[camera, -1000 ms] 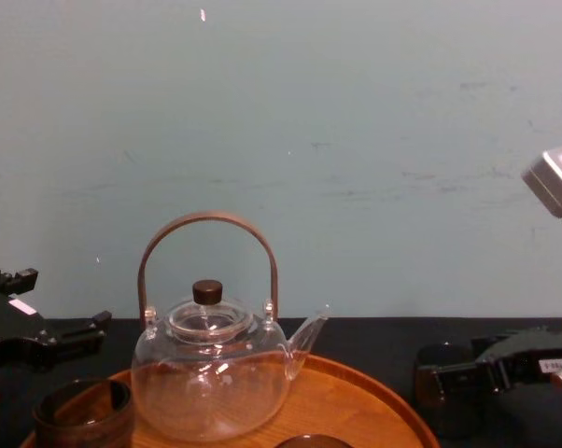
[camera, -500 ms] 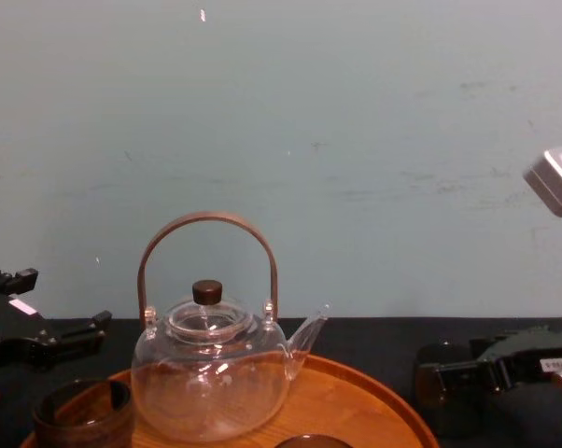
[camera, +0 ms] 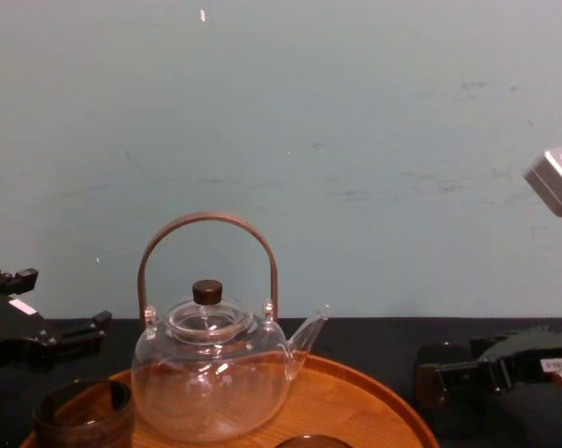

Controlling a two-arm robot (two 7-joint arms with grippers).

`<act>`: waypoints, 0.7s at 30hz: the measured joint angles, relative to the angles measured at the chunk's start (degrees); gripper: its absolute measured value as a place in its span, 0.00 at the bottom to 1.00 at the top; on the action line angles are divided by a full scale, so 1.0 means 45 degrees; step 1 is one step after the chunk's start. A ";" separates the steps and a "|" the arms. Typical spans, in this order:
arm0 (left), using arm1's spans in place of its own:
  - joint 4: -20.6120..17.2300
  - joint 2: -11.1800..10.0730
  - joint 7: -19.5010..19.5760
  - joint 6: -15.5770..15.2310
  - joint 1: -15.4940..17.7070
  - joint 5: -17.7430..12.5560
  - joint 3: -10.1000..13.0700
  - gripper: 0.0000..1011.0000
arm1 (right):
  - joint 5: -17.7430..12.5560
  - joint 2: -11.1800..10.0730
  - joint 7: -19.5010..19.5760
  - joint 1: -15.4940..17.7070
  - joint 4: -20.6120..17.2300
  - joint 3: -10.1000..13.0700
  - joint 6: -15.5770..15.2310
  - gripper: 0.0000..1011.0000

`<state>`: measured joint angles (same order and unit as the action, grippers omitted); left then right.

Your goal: Pick up the glass from the table and place it on the tray.

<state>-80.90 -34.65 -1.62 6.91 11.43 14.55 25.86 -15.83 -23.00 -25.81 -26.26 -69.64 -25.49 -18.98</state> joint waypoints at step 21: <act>0.0000 0.0000 0.0000 0.0000 0.0000 0.0000 0.0000 0.99 | -0.0444 -0.0535 -0.0166 0.0493 -0.1504 0.0499 0.0336 0.88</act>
<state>-80.90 -34.65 -1.62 6.91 11.43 14.55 25.86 -17.83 -25.41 -26.55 -24.04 -76.40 -23.24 -17.47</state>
